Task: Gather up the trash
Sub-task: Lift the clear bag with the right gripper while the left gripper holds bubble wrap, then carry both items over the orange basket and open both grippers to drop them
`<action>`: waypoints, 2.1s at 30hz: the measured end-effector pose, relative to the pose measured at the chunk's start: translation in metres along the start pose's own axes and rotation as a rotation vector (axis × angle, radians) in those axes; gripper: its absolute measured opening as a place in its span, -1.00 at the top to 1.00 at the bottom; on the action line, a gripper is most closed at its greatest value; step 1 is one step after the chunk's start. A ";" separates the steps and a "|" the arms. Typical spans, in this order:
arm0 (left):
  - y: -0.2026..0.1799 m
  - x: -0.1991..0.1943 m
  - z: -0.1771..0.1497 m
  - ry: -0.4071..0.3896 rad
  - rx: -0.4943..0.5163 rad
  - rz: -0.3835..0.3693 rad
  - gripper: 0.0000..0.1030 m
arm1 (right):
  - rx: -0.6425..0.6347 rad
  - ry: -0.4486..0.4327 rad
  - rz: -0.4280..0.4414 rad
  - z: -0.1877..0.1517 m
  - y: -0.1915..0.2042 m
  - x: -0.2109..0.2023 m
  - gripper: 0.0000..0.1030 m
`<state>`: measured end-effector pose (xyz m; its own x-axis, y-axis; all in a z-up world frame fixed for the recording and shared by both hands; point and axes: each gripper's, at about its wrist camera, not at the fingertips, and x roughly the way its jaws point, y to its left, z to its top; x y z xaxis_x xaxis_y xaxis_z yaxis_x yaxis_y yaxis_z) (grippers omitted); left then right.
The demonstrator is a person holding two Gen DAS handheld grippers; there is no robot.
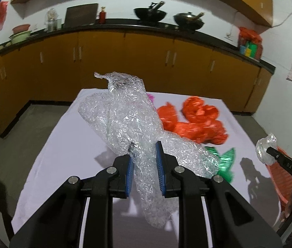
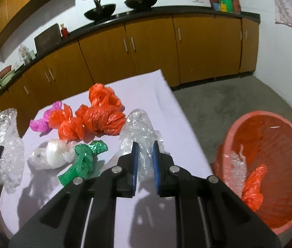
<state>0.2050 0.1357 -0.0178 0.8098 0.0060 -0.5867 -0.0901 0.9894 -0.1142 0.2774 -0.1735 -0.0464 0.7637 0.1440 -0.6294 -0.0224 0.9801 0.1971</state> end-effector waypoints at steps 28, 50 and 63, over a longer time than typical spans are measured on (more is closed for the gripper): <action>-0.170 -0.017 -0.012 0.003 0.180 -0.304 0.60 | 0.153 -0.147 -0.208 -0.016 -0.136 -0.103 0.72; -0.297 0.002 -0.046 0.078 0.342 -0.459 0.60 | 0.239 -0.161 -0.301 -0.028 -0.205 -0.115 0.72; -0.334 0.024 -0.060 0.121 0.417 -0.482 0.60 | 0.272 -0.144 -0.315 -0.027 -0.232 -0.100 0.72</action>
<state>0.2199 -0.2034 -0.0422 0.6297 -0.4452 -0.6366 0.5195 0.8506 -0.0810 0.1887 -0.4115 -0.0496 0.7885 -0.1953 -0.5832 0.3820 0.8987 0.2155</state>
